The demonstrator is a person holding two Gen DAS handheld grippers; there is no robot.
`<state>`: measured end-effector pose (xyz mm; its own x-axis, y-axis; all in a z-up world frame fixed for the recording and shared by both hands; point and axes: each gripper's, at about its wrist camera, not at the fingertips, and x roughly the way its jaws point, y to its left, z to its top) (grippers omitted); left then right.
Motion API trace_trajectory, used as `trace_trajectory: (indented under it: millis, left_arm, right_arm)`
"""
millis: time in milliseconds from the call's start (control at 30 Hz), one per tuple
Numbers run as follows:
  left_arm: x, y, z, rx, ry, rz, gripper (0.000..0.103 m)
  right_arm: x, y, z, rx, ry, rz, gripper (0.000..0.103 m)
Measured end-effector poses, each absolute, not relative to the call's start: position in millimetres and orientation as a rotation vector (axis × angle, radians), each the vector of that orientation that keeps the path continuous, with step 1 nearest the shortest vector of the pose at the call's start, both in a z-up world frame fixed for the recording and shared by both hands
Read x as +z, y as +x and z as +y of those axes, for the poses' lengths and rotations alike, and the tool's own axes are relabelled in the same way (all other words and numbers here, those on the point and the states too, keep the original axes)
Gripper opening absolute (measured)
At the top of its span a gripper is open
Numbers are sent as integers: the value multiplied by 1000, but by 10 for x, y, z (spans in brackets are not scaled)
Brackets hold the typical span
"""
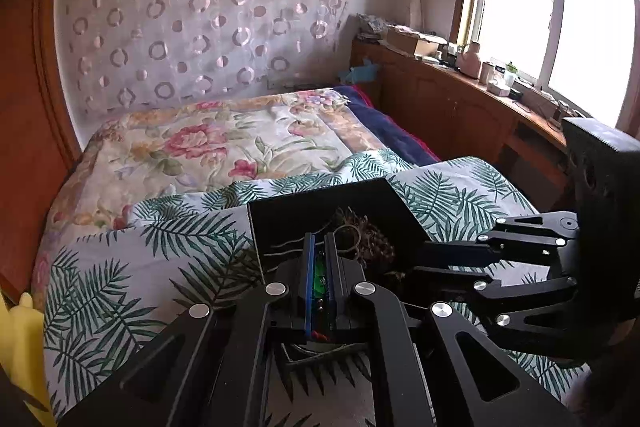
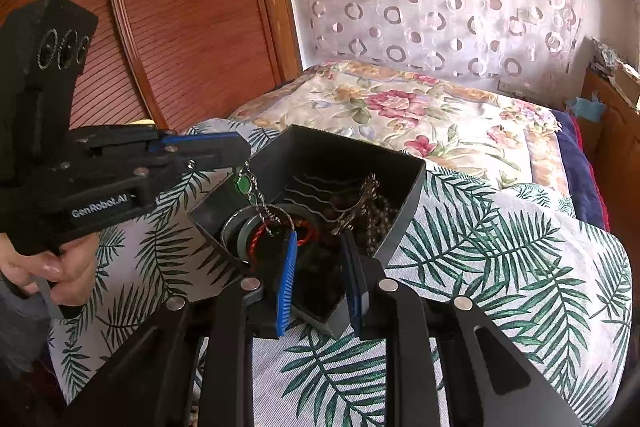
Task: Organize jewelry
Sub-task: 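Lower the ring into the black box and open the left gripper, then move the right gripper to the pearl necklace and close on it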
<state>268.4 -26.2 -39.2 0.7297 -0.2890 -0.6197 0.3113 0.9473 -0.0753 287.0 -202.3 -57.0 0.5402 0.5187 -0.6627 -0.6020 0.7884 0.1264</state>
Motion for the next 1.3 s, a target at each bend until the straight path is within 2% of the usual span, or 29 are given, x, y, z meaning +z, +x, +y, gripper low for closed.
trace_trajectory:
  millis: [167, 233, 367, 533, 700, 800, 1300]
  left_arm:
    - [-387, 2658, -247, -328, 30, 674, 7]
    - [-388, 2621, -231, -320, 30, 668, 27]
    - [-398, 2529, -188, -310, 27, 665, 40]
    - [-418, 2395, -157, -269, 37, 655, 80]
    - [-487, 2246, -122, -224, 54, 655, 93]
    - [-533, 2174, -89, -218, 55, 664, 95]
    - [-947, 1863, -13, -228, 52, 770, 95]
  right_arm:
    - [-531, 2809, -2064, 652, -125, 732, 25]
    - [-521, 2776, -2080, 646, -124, 728, 25]
    - [-512, 2635, -2129, 639, -117, 722, 25]
    - [-542, 2414, -2173, 625, -119, 717, 25]
    - [-615, 2192, -2198, 606, -132, 726, 25]
    - [-669, 2089, -2246, 603, -126, 738, 25]
    - [-1034, 1731, -2321, 608, -151, 851, 25]
